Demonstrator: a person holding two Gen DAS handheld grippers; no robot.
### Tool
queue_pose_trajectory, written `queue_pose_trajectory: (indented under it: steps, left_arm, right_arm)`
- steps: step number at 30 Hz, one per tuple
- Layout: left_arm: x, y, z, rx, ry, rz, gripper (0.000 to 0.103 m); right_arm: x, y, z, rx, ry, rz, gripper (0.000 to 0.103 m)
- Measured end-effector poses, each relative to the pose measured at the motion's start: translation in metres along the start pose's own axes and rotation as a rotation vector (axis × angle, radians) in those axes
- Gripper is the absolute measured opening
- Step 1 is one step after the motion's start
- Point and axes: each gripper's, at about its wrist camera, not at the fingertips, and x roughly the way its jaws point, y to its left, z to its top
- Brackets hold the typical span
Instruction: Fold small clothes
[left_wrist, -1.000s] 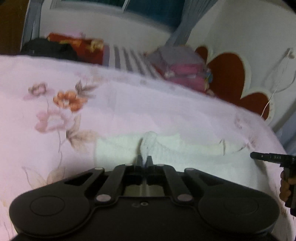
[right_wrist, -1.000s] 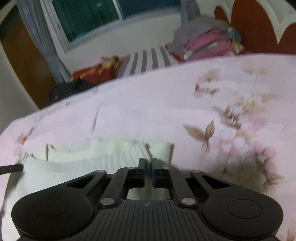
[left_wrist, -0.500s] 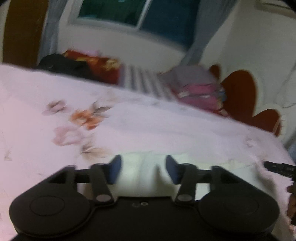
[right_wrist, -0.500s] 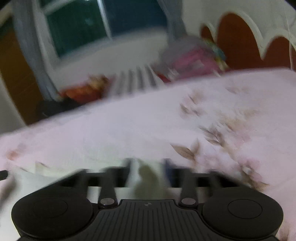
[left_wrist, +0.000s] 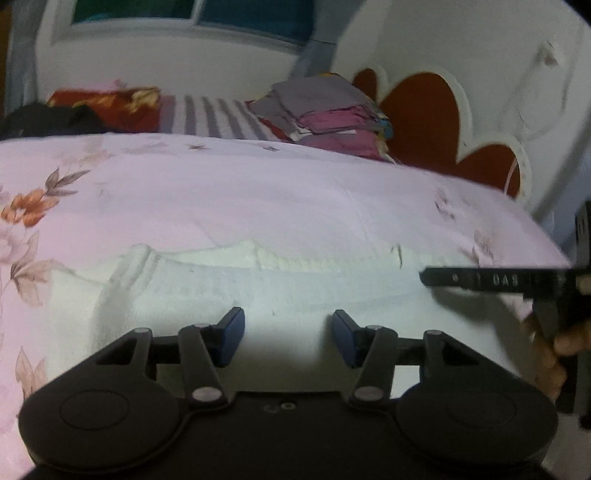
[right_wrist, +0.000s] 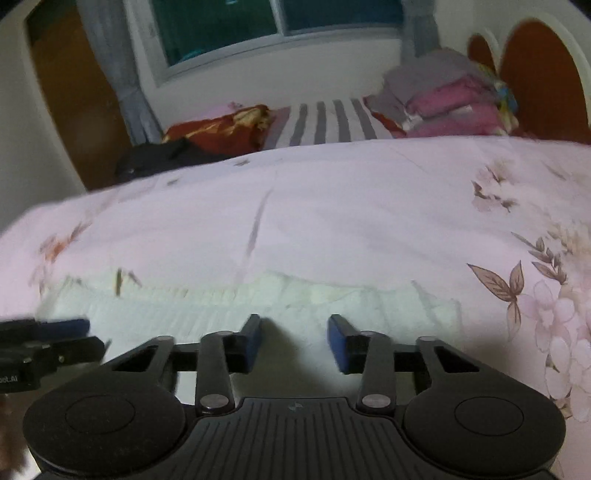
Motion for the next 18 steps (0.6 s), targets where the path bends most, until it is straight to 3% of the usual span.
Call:
queue_pose_trajectory:
  steps: [2,4,7,9,10,13,14,16,18]
  left_arm:
    - [-0.022,-0.008,-0.001,0.02,-0.051,0.029,0.052]
    - [-0.043,-0.019,-0.01,0.006,-0.088,0.028,0.052]
    - [-0.06,-0.041,-0.033,0.016,-0.108,0.012,0.053]
    - [-0.055,-0.051,-0.044,0.029,-0.075,0.002,0.053]
    - [-0.05,-0.054,-0.048,0.053,-0.06,0.031,0.052]
    - [-0.049,-0.033,-0.051,0.044,-0.045,0.124,0.051]
    - [-0.053,-0.018,-0.051,0.023,-0.05,0.164,0.048]
    - [-0.062,-0.001,-0.05,-0.018,-0.045,0.155,0.047]
    - [-0.073,-0.005,-0.046,-0.023,-0.039,0.175,0.047]
  right_arm:
    - [-0.014,0.006,0.003,-0.014,-0.013,-0.012,0.038]
    - [-0.036,0.014,-0.004,-0.029,-0.042,0.042,0.038]
    - [-0.053,0.036,-0.024,-0.092,-0.016,0.121,0.038]
    - [-0.056,0.046,-0.039,-0.11,0.007,0.182,0.038]
    - [-0.054,0.052,-0.043,-0.141,0.021,0.196,0.038]
    - [-0.047,0.048,-0.052,-0.208,0.005,0.106,0.038]
    - [-0.047,0.034,-0.051,-0.171,-0.016,0.025,0.038]
    - [-0.045,0.005,-0.042,-0.08,-0.029,-0.12,0.038]
    - [-0.053,-0.007,-0.035,0.026,-0.01,-0.057,0.038]
